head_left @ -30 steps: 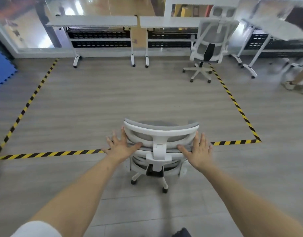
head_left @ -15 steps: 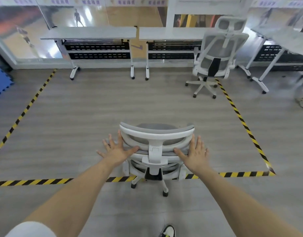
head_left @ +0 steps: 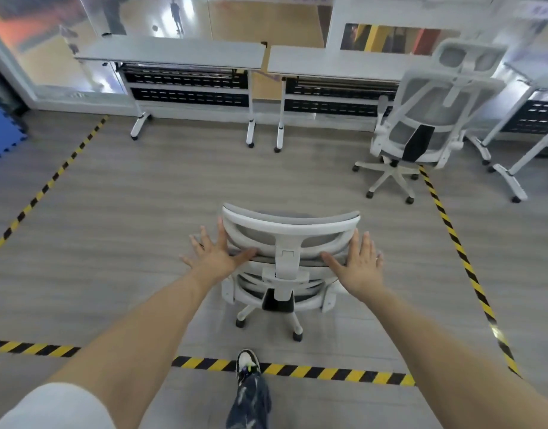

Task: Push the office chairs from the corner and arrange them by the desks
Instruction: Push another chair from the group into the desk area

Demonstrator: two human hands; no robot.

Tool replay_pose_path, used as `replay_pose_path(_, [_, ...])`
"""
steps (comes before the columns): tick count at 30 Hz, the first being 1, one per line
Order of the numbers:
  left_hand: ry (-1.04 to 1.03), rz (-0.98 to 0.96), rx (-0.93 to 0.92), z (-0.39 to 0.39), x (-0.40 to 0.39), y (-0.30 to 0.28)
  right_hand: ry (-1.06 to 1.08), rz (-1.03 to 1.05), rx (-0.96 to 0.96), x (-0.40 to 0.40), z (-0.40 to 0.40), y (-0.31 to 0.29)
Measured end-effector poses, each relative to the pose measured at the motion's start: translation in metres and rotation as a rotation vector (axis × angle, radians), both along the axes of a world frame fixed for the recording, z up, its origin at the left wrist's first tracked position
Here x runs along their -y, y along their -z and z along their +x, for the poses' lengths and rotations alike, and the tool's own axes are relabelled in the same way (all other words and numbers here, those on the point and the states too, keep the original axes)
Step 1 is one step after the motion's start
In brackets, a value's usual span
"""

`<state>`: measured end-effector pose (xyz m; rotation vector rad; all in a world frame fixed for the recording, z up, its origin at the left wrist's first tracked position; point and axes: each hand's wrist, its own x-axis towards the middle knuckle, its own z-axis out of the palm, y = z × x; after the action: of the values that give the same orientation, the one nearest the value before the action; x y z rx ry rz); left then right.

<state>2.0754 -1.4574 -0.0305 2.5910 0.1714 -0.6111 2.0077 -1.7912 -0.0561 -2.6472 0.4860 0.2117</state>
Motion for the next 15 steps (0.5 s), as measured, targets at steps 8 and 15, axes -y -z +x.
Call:
replay_pose_path(8, [0.046,-0.026,-0.005,0.171,0.035,0.002,0.034,-0.007,-0.056,0.033,0.163,-0.006])
replay_pose_path(15, [0.087,-0.017,-0.018,0.309,0.069,0.0,0.073,-0.004,-0.086,0.063,0.285,-0.01])
